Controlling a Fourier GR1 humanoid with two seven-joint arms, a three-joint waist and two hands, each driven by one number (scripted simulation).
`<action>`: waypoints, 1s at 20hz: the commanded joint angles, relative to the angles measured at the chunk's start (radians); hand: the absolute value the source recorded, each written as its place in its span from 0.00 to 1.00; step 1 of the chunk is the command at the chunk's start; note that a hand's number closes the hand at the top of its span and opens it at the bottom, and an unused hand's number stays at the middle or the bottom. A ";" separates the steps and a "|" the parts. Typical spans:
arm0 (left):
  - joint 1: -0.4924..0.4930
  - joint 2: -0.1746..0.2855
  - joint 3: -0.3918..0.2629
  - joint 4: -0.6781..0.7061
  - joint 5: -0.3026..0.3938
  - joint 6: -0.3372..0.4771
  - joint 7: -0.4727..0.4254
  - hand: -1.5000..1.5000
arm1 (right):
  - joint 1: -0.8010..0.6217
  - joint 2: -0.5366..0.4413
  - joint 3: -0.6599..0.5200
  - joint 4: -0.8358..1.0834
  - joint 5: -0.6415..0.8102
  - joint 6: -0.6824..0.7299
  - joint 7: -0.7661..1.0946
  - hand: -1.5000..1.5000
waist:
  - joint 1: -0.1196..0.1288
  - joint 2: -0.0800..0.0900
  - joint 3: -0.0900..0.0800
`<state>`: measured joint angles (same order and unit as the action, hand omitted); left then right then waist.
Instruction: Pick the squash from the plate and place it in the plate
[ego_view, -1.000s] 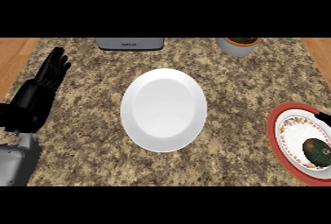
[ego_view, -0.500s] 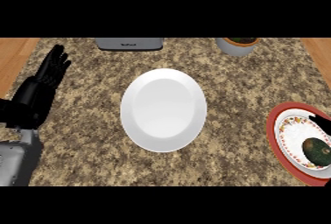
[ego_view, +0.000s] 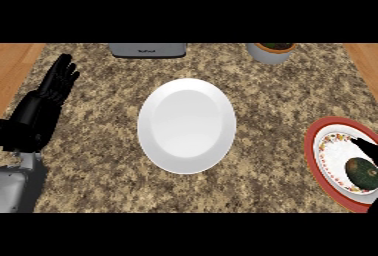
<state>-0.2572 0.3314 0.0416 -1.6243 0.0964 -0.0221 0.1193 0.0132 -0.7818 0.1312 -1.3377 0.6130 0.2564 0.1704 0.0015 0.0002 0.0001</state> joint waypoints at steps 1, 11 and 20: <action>0.002 -0.036 -0.010 -0.042 -0.026 0.018 0.045 0.50 | -0.050 0.036 -0.015 0.132 0.052 0.018 -0.091 0.00 | 0.001 0.000 0.000; -0.025 -0.055 0.015 -0.052 -0.056 0.004 0.068 0.50 | -0.158 0.123 -0.012 0.398 0.254 -0.095 -0.144 0.00 | 0.006 0.001 0.001; 0.008 -0.054 0.031 -0.051 -0.037 -0.028 0.041 0.50 | -0.063 0.210 -0.081 0.204 0.272 -0.379 -0.100 1.00 | -0.008 -0.005 0.000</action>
<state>-0.2629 0.2829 0.0770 -1.6232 0.0569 -0.0527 0.1272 -0.1085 -0.6418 0.0547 -1.0632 0.8429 -0.0110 -0.0343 -0.0035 -0.0028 -0.0064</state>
